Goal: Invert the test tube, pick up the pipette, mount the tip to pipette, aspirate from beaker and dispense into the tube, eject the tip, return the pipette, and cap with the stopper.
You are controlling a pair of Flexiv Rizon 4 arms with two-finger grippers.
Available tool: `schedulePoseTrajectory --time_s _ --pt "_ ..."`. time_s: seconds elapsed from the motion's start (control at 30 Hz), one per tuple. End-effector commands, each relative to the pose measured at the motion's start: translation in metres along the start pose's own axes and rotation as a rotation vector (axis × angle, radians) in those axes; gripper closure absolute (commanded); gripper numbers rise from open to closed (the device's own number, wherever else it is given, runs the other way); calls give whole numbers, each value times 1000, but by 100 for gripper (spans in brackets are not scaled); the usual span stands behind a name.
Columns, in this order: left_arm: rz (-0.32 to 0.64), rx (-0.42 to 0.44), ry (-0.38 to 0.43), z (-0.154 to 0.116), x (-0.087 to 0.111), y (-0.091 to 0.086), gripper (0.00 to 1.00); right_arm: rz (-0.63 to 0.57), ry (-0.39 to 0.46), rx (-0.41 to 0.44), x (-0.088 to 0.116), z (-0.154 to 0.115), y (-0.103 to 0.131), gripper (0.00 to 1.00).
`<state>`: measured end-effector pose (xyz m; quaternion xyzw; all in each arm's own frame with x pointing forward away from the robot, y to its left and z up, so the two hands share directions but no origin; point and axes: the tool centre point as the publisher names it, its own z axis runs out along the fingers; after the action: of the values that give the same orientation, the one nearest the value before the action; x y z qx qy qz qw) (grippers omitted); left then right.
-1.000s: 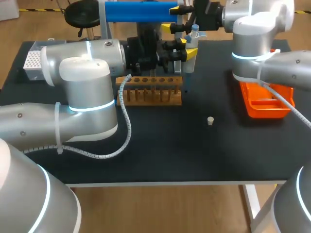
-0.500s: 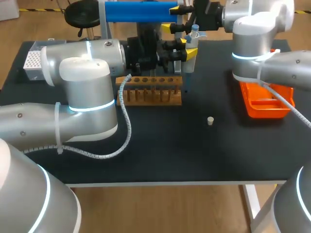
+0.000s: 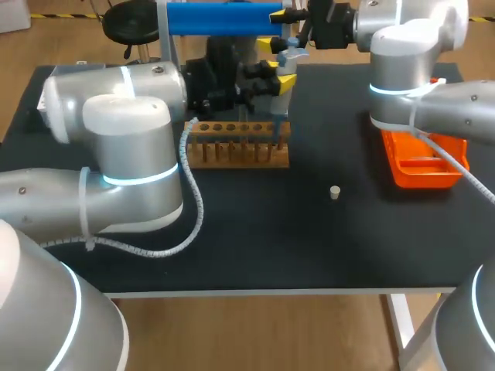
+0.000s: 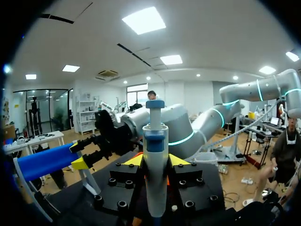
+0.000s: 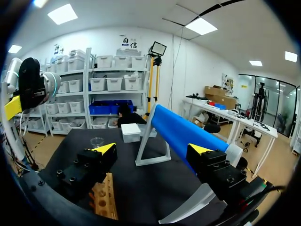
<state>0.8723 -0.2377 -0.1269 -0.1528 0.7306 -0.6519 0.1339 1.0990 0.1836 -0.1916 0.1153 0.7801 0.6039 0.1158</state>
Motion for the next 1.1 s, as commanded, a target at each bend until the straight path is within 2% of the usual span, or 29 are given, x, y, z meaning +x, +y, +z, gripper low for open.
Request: schedulePoseTrajectory --time_s 0.03,0.17,0.27,0.5,0.83,1.1 --pt "-20 -25 -120 -78 4 1 100 0 1 2 -1 1 0 0" --pt "-27 -54 -223 -118 -12 7 100 0 1 2 -1 1 0 0" --pt "-29 -60 -268 -141 -27 11 100 0 1 2 -1 1 0 0" --pt "-31 -66 -329 -168 -70 19 100 0 1 2 -1 1 0 0" --pt "-35 -57 -408 -177 -137 25 100 0 1 2 -1 1 0 0" --pt "-39 -58 -442 -162 -178 21 100 0 1 2 -1 1 0 0"
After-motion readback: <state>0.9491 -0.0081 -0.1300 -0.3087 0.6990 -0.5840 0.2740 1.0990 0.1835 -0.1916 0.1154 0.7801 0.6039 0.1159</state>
